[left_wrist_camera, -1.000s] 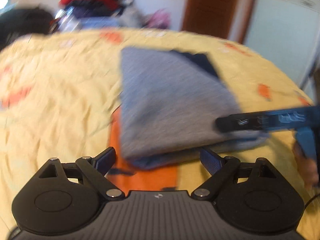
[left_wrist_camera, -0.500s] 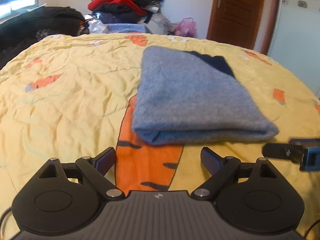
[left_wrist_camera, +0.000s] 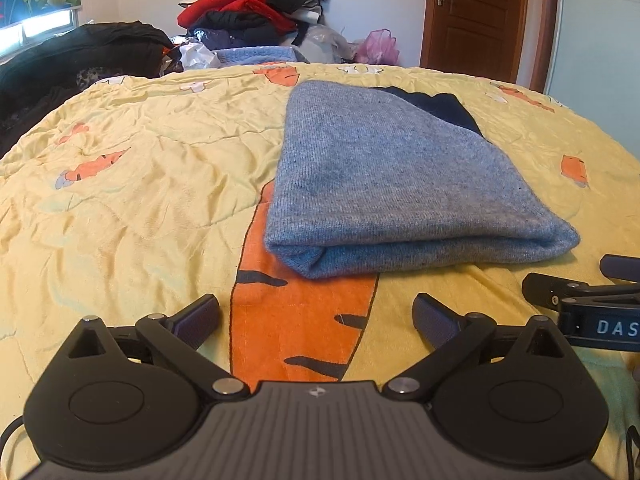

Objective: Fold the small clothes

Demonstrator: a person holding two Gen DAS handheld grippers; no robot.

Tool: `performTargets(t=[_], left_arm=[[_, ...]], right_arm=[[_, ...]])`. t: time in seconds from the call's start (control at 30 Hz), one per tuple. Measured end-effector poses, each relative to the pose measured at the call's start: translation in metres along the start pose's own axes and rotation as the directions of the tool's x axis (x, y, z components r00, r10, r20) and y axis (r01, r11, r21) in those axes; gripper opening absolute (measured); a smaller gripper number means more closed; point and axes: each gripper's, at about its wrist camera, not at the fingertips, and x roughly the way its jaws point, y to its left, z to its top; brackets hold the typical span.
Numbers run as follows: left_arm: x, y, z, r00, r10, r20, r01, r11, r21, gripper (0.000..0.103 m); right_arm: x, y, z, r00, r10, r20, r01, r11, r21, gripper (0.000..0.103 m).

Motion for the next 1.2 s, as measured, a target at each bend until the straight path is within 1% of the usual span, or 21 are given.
performTargets(t=[0.1,0.23,0.47,0.63,0.83,1.2], left_arm=[[0.0003,-0.0014,-0.0004,1.0,0.006,-0.002,-0.006,1.0,0.005,0.103],[0.0001,-0.0006,-0.0004,1.0,0.001,-0.003,-0.001,1.0,0.006,0.103],[0.0021,-0.0009,0.0017,1.0,0.006,-0.003,-0.006,1.0,0.004,0.103],[0.0019,0.0003,0.0014,1.0,0.0,0.0,0.0,1.0,-0.002,0.103],[0.0001,0.002,0.0003,1.0,-0.009,0.004,0.009,1.0,-0.007,0.103],[-0.0006,0.0039,0.0002,1.0,-0.016,0.007,0.016,1.0,-0.013,0.103]], right_arm=[[-0.0037,-0.0023,-0.0011,1.0,0.016,0.009,-0.016,1.0,0.014,0.103],[-0.0048,0.0016,-0.0023,1.0,-0.005,-0.002,0.005,1.0,-0.018,0.103],[-0.0089,0.0023,-0.0046,1.0,-0.003,0.008,0.003,1.0,-0.002,0.103],[-0.008,0.0,-0.0043,1.0,0.021,0.017,-0.021,1.0,0.009,0.103],[-0.009,-0.0002,-0.0046,0.999,0.024,0.021,-0.025,1.0,0.016,0.103],[-0.0065,0.006,-0.0039,1.0,-0.003,0.003,0.004,1.0,-0.021,0.103]])
